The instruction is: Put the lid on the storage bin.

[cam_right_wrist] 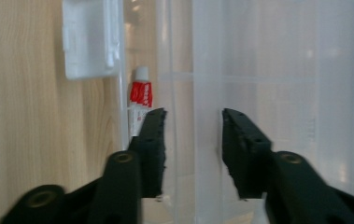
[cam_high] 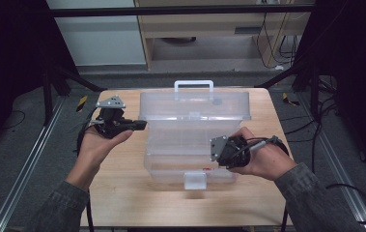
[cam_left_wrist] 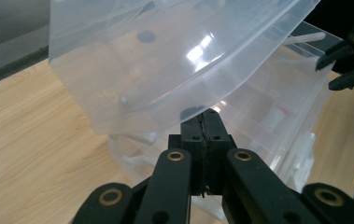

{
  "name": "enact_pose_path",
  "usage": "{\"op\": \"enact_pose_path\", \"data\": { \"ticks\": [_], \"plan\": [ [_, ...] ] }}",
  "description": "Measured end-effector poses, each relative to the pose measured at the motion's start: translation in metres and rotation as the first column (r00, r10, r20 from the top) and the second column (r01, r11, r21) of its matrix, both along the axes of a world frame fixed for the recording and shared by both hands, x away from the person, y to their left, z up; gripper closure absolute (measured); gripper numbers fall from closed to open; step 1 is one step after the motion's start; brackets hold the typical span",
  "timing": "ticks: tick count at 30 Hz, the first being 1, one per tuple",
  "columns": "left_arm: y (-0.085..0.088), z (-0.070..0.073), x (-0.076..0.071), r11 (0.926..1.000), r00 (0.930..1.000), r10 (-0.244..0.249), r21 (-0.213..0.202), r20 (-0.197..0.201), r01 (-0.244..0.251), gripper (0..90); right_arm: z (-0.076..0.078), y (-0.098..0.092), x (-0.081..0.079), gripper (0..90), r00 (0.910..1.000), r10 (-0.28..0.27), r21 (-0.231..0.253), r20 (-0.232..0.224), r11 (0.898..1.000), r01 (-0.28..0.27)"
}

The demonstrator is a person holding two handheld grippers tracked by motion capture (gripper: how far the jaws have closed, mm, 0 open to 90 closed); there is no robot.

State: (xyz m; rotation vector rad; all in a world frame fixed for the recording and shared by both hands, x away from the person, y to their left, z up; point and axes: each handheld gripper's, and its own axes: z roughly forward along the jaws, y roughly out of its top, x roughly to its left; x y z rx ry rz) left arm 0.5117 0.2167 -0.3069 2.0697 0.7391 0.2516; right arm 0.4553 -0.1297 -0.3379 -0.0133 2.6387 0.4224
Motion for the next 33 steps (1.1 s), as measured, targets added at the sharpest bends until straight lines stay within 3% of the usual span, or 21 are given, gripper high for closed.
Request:
{"op": "enact_pose_path", "data": {
  "ticks": [6, 11, 18, 26, 33],
  "plan": [
    [0.001, -0.005, -0.009, 1.0000, 1.0000, -0.004, 0.008, -0.002, 0.004, 89.6, 0.002, -0.009, -0.011, 43.1, 0.9976, -0.048, 0.066, 0.050, 0.997, 0.045],
    [0.001, -0.012, -0.016, 0.9999, 0.9999, -0.013, 0.007, -0.003, 0.013, 89.5, 0.002, -0.023, -0.019, 39.5, 0.9934, -0.098, 0.112, 0.060, 0.990, 0.091],
    [-0.001, -0.023, -0.025, 0.9996, 0.9995, -0.028, 0.008, -0.015, 0.028, 89.6, -0.002, -0.044, -0.030, 35.3, 0.9821, -0.181, 0.183, 0.050, 0.968, 0.169],
    [0.000, -0.033, -0.032, 0.9994, 0.9991, -0.035, -0.005, -0.025, 0.034, 89.6, -0.005, -0.067, -0.046, 32.0, 0.9678, -0.242, 0.212, 0.067, 0.951, 0.223],
    [0.002, -0.037, -0.037, 0.9993, 0.9994, -0.030, -0.021, -0.017, 0.030, 89.6, -0.009, -0.083, -0.050, 30.5, 0.9548, -0.290, 0.237, 0.065, 0.934, 0.267]
  ]
}}
